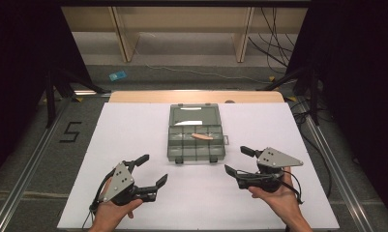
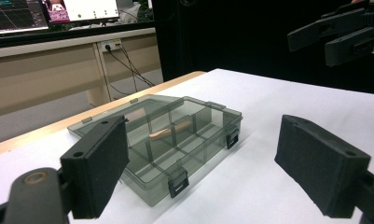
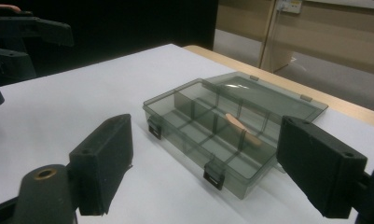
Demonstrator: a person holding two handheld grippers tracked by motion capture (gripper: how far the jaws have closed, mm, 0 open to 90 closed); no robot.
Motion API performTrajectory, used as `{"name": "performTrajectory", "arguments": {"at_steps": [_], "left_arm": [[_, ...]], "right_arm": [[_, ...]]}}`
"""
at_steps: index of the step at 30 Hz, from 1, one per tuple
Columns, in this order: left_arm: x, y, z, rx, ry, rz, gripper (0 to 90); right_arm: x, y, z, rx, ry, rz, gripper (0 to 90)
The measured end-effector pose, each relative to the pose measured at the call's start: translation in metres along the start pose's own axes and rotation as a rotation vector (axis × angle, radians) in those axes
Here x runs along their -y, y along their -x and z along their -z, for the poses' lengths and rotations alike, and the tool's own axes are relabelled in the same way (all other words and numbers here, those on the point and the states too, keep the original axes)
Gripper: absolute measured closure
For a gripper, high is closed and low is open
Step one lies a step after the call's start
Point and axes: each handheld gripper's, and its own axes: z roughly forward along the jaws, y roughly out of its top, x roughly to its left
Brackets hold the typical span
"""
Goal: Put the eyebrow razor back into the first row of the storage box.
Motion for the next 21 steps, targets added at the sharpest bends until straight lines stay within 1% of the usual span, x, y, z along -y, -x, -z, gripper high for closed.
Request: {"name": "performTrajectory", "arguments": {"at_steps": [1,2,3,4,5,6,7,8,10,11,12,13,14,16,17,18,20,21], "left_arm": [[0.000,0.000,0.000,-0.001,0.000,0.001,16.3],[0.000,-0.001,0.000,-0.002,0.001,-0.001,16.4],[0.000,-0.001,0.000,-0.002,0.001,-0.001,16.4],[0.000,0.000,0.000,-0.002,0.002,0.000,16.4],[0.000,0.000,0.000,-0.002,0.002,-0.001,16.4],[0.000,0.000,0.000,-0.002,0.002,-0.001,16.4],[0.000,0.000,0.000,-0.002,0.002,0.000,16.4],[0.000,0.000,0.000,-0.002,0.002,0.000,16.4],[0.000,0.000,0.001,-0.002,0.002,-0.001,16.4],[0.000,0.000,0.001,-0.002,0.001,-0.003,16.4],[0.000,0.000,0.001,0.001,0.009,-0.001,16.4],[0.000,0.000,0.002,-0.002,0.003,-0.003,16.4],[-0.001,-0.001,0.002,-0.002,0.003,-0.005,16.4],[0.000,-0.001,0.001,-0.003,0.002,-0.004,16.4],[0.000,0.000,0.001,0.000,0.009,-0.001,16.4],[0.000,0.000,0.000,0.002,0.013,0.001,16.4],[0.000,0.000,0.000,0.003,0.013,0.001,16.3],[0.000,0.000,0.000,0.002,0.013,0.002,16.4]], "right_arm": [[0.001,0.000,0.000,0.008,0.005,0.013,19.7],[0.001,-0.001,0.001,0.000,-0.004,0.001,19.7],[0.002,-0.001,0.002,0.008,-0.001,0.015,19.6],[0.002,-0.001,0.003,0.016,-0.001,0.015,19.6],[0.003,-0.002,0.003,0.002,-0.004,0.001,19.6],[0.004,-0.002,0.004,0.002,-0.013,-0.003,19.5],[0.004,-0.002,0.004,0.003,-0.011,-0.006,19.5],[0.005,-0.002,0.005,0.011,-0.010,-0.003,19.5],[0.006,-0.001,0.006,0.009,-0.010,-0.003,19.5],[0.007,-0.001,0.005,0.013,0.013,0.001,19.5],[0.007,-0.002,0.006,0.008,0.000,-0.008,19.5],[0.007,-0.002,0.007,0.010,-0.006,-0.010,19.5],[0.007,-0.002,0.007,0.022,0.008,-0.001,19.4],[0.008,-0.003,0.010,0.019,-0.003,-0.009,19.2],[0.008,-0.003,0.010,0.020,-0.003,-0.010,19.1],[0.009,-0.003,0.011,0.029,0.006,-0.003,19.1],[0.010,-0.004,0.012,0.027,0.009,-0.011,19.0],[0.010,-0.003,0.012,0.036,0.021,0.000,18.9]]}}
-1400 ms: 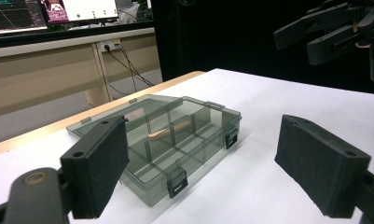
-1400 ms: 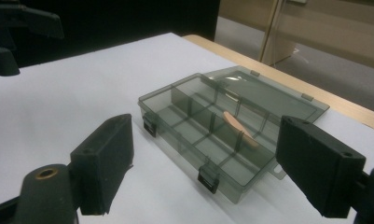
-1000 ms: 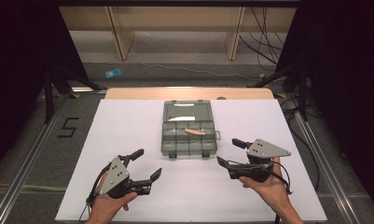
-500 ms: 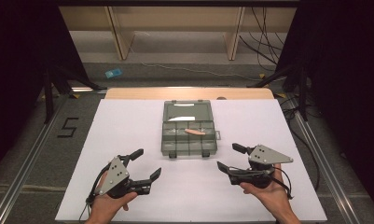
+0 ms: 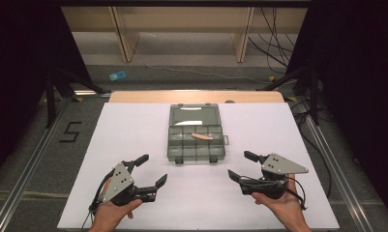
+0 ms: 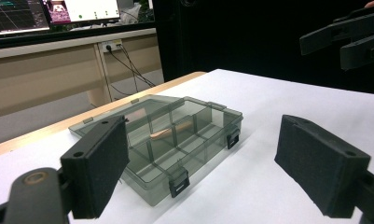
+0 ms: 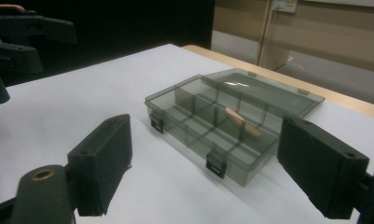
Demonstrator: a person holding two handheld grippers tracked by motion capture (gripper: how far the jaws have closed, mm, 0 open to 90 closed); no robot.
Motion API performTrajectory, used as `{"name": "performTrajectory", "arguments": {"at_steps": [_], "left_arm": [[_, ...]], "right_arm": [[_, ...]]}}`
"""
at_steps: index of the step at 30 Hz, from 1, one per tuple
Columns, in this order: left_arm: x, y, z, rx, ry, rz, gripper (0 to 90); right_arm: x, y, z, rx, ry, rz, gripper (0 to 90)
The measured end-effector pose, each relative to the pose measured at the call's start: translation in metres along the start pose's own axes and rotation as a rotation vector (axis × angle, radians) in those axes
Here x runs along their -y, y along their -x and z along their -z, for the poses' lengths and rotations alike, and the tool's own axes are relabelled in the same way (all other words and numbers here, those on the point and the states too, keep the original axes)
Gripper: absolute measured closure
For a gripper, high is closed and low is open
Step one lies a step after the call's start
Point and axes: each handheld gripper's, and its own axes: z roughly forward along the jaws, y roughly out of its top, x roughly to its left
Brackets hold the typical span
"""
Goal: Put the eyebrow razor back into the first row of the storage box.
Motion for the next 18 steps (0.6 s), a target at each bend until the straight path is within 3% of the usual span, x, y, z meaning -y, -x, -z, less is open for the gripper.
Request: {"name": "performTrajectory", "arguments": {"at_steps": [1,18], "left_arm": [[-0.0001,-0.0002,0.0002,-0.002,-0.004,-0.001,16.4],[-0.0006,-0.0003,0.0003,-0.004,-0.010,-0.003,16.4]], "right_arm": [[0.0002,-0.0010,0.0012,-0.004,-0.009,-0.018,18.9],[0.0011,0.0002,0.0039,-0.004,-0.011,-0.020,18.3]]}}
